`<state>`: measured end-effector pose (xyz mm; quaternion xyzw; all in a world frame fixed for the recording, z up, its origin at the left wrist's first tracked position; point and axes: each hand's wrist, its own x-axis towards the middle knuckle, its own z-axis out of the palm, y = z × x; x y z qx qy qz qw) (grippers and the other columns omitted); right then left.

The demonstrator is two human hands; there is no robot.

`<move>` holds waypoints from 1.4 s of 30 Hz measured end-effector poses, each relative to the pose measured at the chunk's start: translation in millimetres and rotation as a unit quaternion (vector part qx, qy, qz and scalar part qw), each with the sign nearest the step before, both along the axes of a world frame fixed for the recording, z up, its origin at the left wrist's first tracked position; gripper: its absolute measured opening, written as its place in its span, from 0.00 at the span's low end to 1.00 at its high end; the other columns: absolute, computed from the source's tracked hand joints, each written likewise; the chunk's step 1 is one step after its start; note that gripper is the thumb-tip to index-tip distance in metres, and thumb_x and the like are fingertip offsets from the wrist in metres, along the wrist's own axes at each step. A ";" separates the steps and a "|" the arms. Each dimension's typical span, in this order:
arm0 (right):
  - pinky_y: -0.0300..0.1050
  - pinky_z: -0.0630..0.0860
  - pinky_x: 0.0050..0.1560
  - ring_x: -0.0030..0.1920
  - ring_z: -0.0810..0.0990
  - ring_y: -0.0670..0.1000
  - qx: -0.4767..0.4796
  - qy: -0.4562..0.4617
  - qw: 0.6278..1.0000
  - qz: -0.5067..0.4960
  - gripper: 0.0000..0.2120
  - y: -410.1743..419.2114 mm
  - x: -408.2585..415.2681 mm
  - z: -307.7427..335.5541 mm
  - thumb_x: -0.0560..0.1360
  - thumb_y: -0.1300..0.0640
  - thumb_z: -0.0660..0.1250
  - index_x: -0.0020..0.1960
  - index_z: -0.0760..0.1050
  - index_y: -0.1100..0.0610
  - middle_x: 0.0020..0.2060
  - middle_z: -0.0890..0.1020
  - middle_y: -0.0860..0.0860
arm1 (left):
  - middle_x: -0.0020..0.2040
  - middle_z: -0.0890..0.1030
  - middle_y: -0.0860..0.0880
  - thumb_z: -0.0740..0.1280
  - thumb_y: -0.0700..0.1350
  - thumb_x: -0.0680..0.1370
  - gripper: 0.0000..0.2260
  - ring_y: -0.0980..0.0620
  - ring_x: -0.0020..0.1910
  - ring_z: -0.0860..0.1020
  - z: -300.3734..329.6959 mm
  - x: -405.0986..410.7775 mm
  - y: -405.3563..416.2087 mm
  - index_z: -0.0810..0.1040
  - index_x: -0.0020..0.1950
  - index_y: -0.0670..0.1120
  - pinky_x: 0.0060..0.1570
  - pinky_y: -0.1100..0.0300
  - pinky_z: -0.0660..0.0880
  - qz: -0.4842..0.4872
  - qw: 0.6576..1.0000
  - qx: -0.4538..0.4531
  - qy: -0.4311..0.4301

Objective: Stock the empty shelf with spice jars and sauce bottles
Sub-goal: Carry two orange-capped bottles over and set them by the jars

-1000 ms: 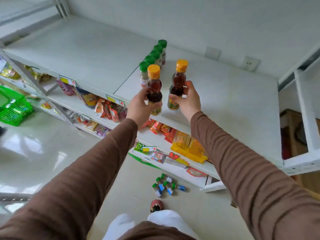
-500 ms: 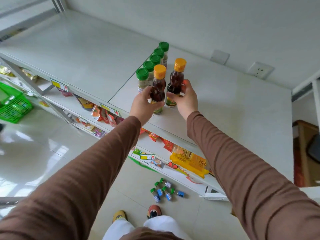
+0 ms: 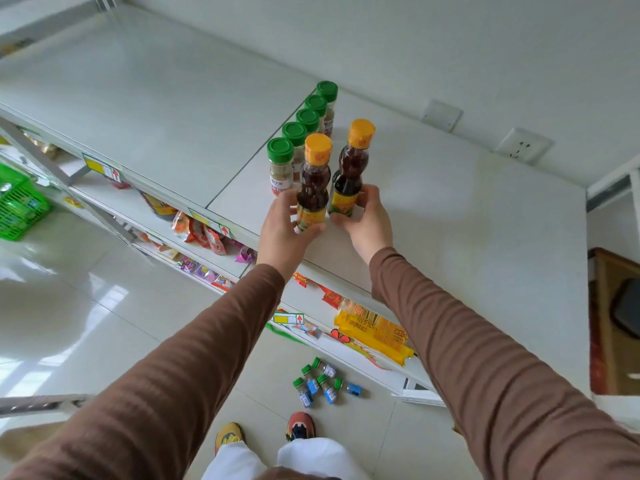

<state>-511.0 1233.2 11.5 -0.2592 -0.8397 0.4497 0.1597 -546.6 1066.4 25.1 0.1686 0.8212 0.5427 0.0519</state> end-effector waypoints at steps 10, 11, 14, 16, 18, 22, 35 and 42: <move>0.51 0.79 0.49 0.47 0.83 0.58 0.014 -0.002 1.000 -0.015 0.21 5.6 -39.5 8.6 0.68 0.53 0.76 0.57 0.72 0.55 0.46 0.84 0.52 | 0.61 0.81 0.51 0.74 0.46 0.73 0.24 0.48 0.59 0.78 -3.4 -1.7 3.4 0.73 0.68 0.50 0.58 0.45 0.78 0.015 0.999 -0.032 0.006; 0.52 0.79 0.50 0.47 0.82 0.59 0.019 0.000 1.000 -0.013 0.21 7.1 -44.6 10.3 0.68 0.53 0.76 0.57 0.72 0.57 0.46 0.84 0.53 | 0.61 0.81 0.51 0.74 0.46 0.73 0.24 0.48 0.59 0.78 -3.3 -1.9 3.5 0.73 0.68 0.50 0.58 0.45 0.78 0.015 0.999 -0.035 0.006; 0.54 0.78 0.50 0.48 0.82 0.61 0.041 -0.005 0.999 -0.007 0.22 11.4 -58.2 14.5 0.69 0.54 0.77 0.57 0.72 0.60 0.47 0.84 0.56 | 0.62 0.81 0.50 0.74 0.46 0.73 0.24 0.48 0.59 0.78 -2.3 -2.9 3.6 0.72 0.68 0.51 0.58 0.45 0.78 0.016 0.999 -0.044 0.003; 0.53 0.78 0.50 0.50 0.82 0.61 0.055 -0.005 0.998 -0.008 0.23 13.2 -64.8 15.7 0.69 0.54 0.77 0.57 0.71 0.61 0.48 0.84 0.57 | 0.62 0.80 0.50 0.75 0.46 0.74 0.24 0.48 0.59 0.78 -1.3 -3.2 3.6 0.72 0.68 0.51 0.59 0.45 0.78 0.015 0.999 -0.049 0.000; 0.52 0.77 0.51 0.52 0.82 0.61 0.064 -0.006 0.998 -0.014 0.23 13.5 -69.5 16.4 0.69 0.54 0.77 0.57 0.71 0.61 0.50 0.84 0.57 | 0.62 0.80 0.50 0.75 0.46 0.74 0.24 0.48 0.59 0.78 -0.2 -3.0 3.6 0.72 0.68 0.50 0.59 0.44 0.78 0.014 0.998 -0.053 -0.001; 0.52 0.77 0.52 0.55 0.81 0.61 0.070 -0.011 0.997 -0.027 0.24 12.6 -74.8 17.2 0.69 0.53 0.77 0.57 0.70 0.61 0.53 0.83 0.58 | 0.61 0.80 0.50 0.74 0.45 0.74 0.24 0.48 0.60 0.78 2.6 -2.1 3.2 0.72 0.68 0.50 0.59 0.44 0.78 0.015 0.999 -0.053 -0.004; 0.52 0.72 0.69 0.66 0.75 0.55 -0.093 0.028 0.992 -0.074 0.29 -3.1 -32.5 21.8 0.75 0.55 0.72 0.72 0.66 0.60 0.69 0.74 0.56 | 0.68 0.73 0.56 0.75 0.41 0.75 0.33 0.55 0.68 0.72 7.5 12.6 -17.2 0.66 0.77 0.50 0.67 0.59 0.69 -0.025 0.993 0.026 -0.116; 0.42 0.67 0.72 0.67 0.73 0.43 -0.244 0.013 0.969 0.045 0.21 -55.8 37.4 7.2 0.83 0.55 0.62 0.75 0.68 0.56 0.72 0.74 0.50 | 0.76 0.69 0.53 0.73 0.40 0.77 0.36 0.56 0.73 0.69 16.3 25.2 -30.7 0.60 0.81 0.48 0.74 0.55 0.68 -0.054 0.979 0.059 -0.189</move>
